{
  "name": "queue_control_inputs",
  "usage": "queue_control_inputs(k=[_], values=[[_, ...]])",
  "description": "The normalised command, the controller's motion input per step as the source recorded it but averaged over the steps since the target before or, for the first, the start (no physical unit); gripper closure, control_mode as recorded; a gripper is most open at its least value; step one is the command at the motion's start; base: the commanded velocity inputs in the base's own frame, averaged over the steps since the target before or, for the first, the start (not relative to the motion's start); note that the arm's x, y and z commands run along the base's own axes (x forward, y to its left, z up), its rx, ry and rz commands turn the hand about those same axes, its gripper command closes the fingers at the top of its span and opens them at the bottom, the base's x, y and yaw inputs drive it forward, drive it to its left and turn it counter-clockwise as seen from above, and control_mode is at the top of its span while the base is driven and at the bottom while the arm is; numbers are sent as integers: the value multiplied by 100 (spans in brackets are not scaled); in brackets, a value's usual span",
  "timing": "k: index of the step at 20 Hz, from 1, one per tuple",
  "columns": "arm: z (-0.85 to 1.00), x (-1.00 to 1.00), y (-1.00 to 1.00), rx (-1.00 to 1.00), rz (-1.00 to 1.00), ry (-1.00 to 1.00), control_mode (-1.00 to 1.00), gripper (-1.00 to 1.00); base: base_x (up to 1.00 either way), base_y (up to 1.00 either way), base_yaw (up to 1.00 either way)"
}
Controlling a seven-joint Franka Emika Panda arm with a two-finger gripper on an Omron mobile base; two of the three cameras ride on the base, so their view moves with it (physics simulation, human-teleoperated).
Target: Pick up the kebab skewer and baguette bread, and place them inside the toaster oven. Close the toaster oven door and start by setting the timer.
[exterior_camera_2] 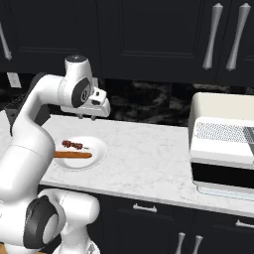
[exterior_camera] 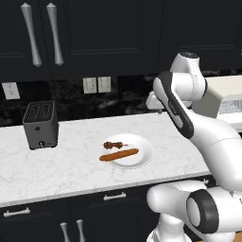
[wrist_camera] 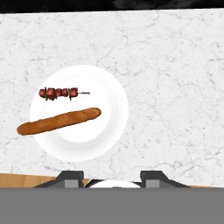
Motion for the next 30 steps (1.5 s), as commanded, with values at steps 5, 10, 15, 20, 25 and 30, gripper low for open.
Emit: queue_control_inputs(k=[5, 10, 15, 20, 25, 30], values=[[0, 0, 0, 0, 0, 0, 100, -100, 0, 0, 0], [0, 0, 0, 0, 0, 0, 100, -100, 0, 0, 0], [0, 0, 0, 0, 0, 0, 100, -100, 5, -34, 0], [0, 0, 0, 0, 0, 0, 100, -100, 0, -73, 1], [0, 0, 0, 0, 0, 0, 100, -100, 0, -57, 0], [0, 0, 0, 0, 0, 0, 100, -100, 6, -49, 0]])
